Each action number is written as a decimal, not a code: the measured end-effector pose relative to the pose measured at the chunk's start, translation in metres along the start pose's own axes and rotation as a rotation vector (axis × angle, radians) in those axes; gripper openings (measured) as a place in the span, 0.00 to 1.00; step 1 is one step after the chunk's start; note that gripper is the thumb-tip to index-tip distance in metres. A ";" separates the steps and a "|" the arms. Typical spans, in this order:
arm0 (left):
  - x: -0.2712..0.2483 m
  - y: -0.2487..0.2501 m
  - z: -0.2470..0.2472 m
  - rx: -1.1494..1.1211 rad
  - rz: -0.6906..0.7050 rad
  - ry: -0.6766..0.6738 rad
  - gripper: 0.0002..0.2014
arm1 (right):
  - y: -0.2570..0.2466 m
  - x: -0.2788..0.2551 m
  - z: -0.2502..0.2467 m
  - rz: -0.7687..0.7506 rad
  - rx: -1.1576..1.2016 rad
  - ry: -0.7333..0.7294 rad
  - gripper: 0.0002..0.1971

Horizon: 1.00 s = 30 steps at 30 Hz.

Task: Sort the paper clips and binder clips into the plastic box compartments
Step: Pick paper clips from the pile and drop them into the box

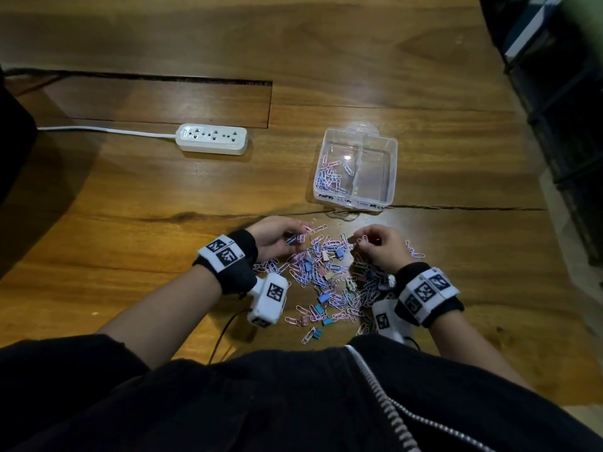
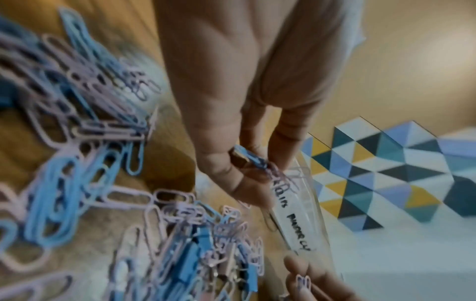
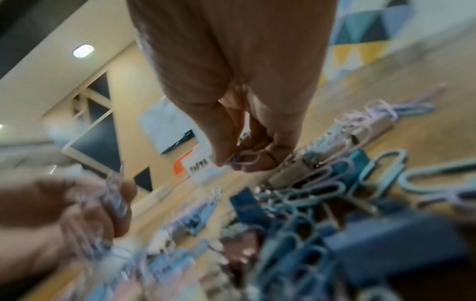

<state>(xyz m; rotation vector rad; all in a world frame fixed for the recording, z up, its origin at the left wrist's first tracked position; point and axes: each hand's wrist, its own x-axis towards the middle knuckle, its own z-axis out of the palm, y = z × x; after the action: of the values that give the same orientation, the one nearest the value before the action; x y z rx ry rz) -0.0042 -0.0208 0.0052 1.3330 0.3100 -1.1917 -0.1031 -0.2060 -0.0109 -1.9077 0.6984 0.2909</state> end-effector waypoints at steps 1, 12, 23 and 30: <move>0.001 0.000 0.002 -0.039 -0.005 -0.001 0.06 | 0.000 -0.001 -0.004 0.041 0.131 -0.024 0.07; 0.021 0.005 0.029 0.370 0.079 0.092 0.14 | 0.003 0.000 -0.017 0.343 1.146 -0.271 0.10; 0.031 -0.007 0.042 1.430 0.267 0.258 0.24 | -0.010 0.005 -0.002 -0.018 -0.016 -0.088 0.05; 0.029 -0.018 0.049 1.429 0.301 0.218 0.05 | -0.002 0.016 0.004 -0.152 -0.537 -0.119 0.23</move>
<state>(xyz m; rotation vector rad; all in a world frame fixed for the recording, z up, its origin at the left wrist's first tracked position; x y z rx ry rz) -0.0273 -0.0731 -0.0131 2.6028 -0.7410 -0.9506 -0.0889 -0.2074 -0.0184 -2.4133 0.4145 0.5307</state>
